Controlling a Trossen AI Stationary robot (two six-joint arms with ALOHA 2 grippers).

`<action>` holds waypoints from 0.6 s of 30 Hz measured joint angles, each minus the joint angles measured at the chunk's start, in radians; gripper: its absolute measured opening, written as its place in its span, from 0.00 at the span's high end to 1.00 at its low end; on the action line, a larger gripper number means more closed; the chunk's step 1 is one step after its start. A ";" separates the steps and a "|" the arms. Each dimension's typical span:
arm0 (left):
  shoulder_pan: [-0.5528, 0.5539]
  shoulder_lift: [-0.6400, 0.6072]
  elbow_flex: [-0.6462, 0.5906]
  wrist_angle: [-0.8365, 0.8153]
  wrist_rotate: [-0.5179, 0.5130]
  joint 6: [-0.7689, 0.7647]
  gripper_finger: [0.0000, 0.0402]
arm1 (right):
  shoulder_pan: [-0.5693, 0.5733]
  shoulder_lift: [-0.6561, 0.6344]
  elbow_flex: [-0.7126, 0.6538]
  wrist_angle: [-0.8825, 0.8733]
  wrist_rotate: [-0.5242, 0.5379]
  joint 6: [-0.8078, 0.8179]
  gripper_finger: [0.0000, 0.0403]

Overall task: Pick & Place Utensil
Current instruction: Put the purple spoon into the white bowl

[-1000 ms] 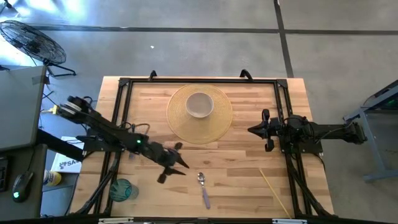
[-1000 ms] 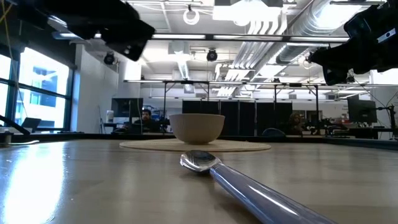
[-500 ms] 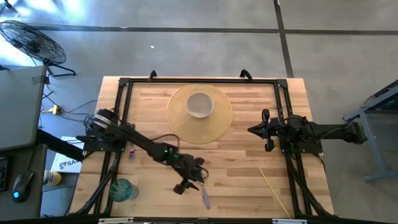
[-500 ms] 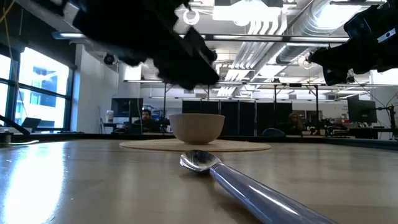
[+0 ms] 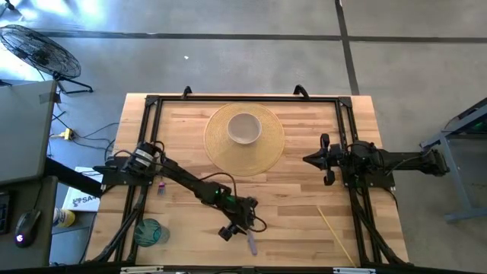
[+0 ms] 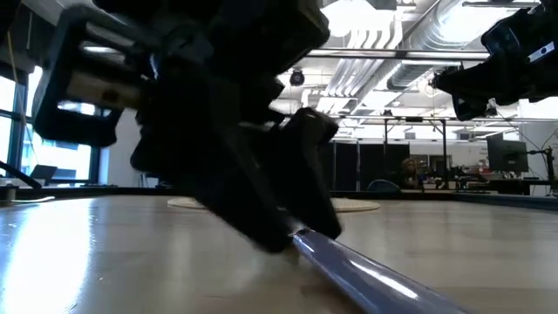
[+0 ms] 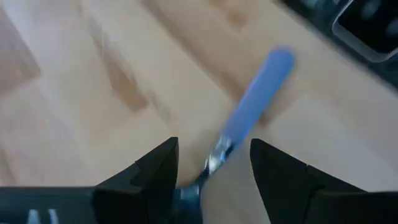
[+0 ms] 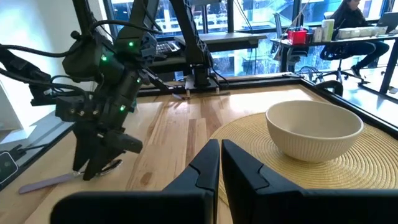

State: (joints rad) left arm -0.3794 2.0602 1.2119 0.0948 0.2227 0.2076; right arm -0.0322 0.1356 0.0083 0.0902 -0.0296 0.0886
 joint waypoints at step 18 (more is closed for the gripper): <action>0.000 -0.012 0.002 -0.092 -0.058 -0.014 0.76 | 0.000 0.008 0.000 -0.001 0.000 0.000 0.97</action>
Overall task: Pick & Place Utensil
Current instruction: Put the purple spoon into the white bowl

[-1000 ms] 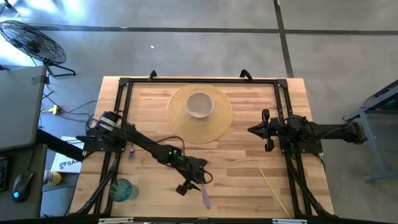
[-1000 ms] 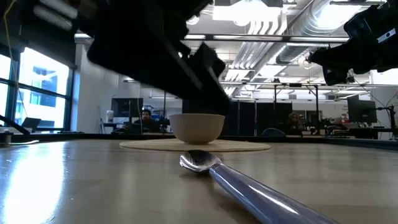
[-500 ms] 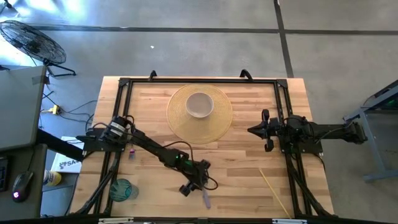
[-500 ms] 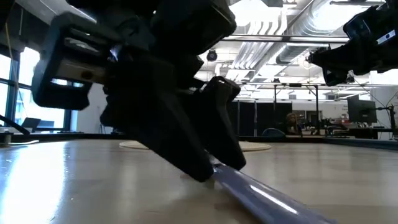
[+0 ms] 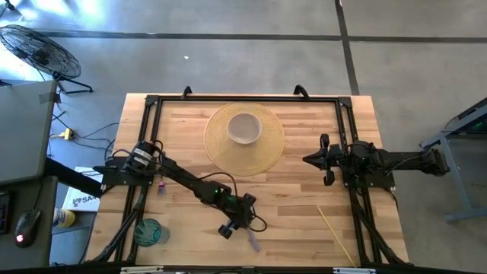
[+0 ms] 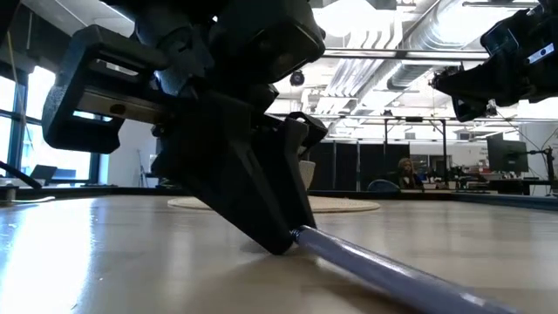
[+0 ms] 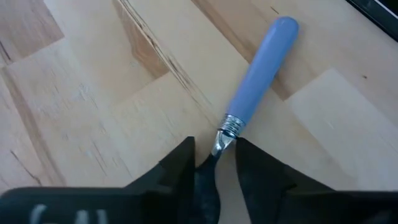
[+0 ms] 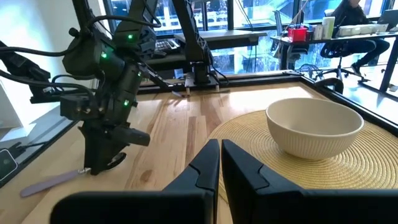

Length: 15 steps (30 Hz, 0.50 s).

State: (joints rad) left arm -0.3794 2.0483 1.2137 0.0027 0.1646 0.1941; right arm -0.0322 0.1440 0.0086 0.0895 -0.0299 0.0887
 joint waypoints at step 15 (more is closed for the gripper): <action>-0.001 -0.094 -0.005 -0.260 -0.059 -0.072 0.93 | 0.000 0.000 0.000 -0.003 0.000 0.000 0.97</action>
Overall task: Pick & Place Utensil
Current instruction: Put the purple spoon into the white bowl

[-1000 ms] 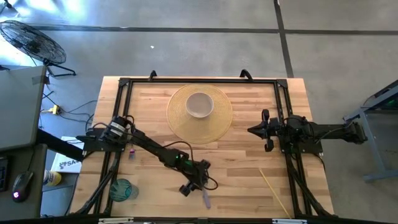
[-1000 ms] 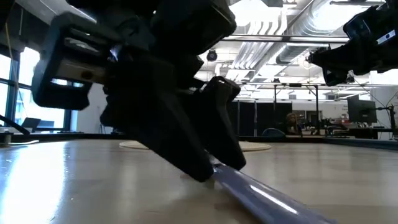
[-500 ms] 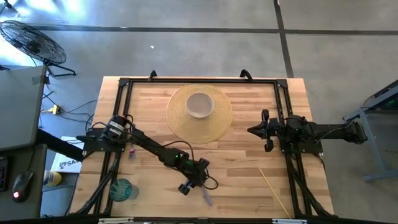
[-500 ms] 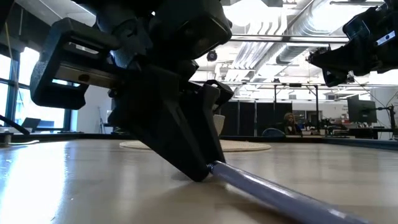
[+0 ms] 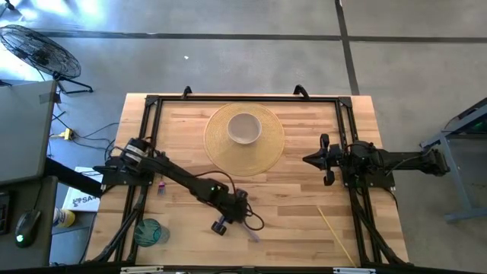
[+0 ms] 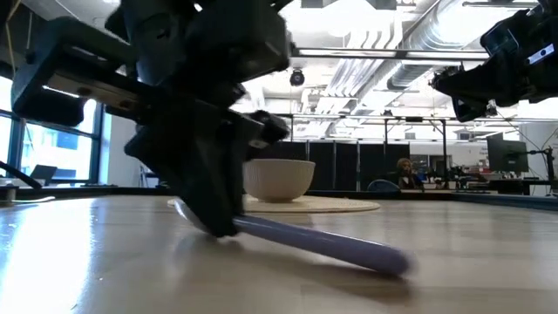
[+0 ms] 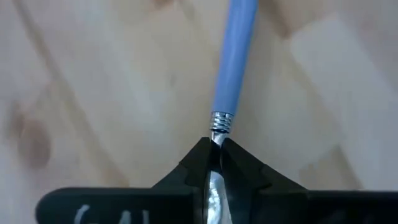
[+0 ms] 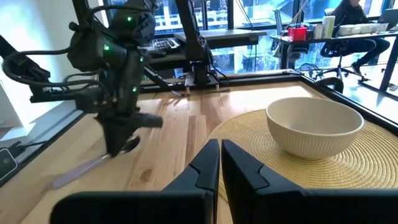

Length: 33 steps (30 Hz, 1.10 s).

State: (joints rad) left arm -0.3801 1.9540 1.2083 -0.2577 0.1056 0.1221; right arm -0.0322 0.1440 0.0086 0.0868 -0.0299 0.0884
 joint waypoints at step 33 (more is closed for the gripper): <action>0.001 -0.055 0.050 -0.338 -0.104 -0.271 0.66 | 0.000 0.001 0.000 0.000 0.000 0.000 0.97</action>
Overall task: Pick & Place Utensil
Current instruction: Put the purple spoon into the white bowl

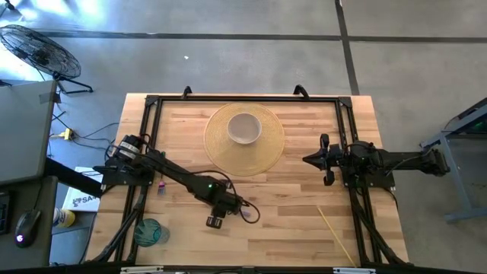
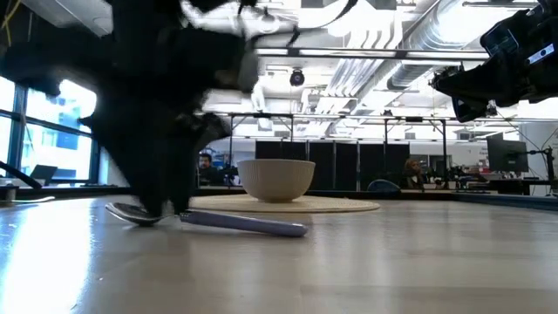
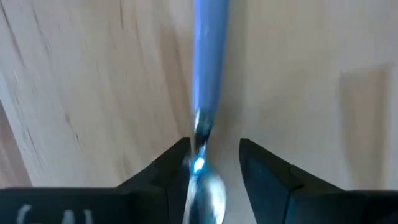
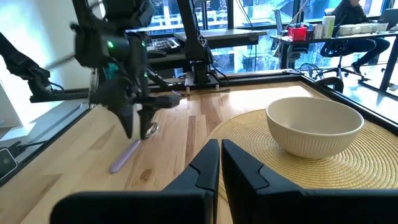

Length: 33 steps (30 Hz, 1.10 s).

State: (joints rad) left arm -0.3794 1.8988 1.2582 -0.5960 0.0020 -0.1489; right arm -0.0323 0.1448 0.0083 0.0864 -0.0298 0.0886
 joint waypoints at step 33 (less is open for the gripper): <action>0.039 0.081 0.053 0.043 0.005 0.047 0.67 | 0.000 0.000 0.000 0.000 0.000 0.000 0.97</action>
State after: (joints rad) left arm -0.3405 1.9797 1.3113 -0.5526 0.0072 -0.1017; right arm -0.0326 0.1448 0.0082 0.0862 -0.0297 0.0887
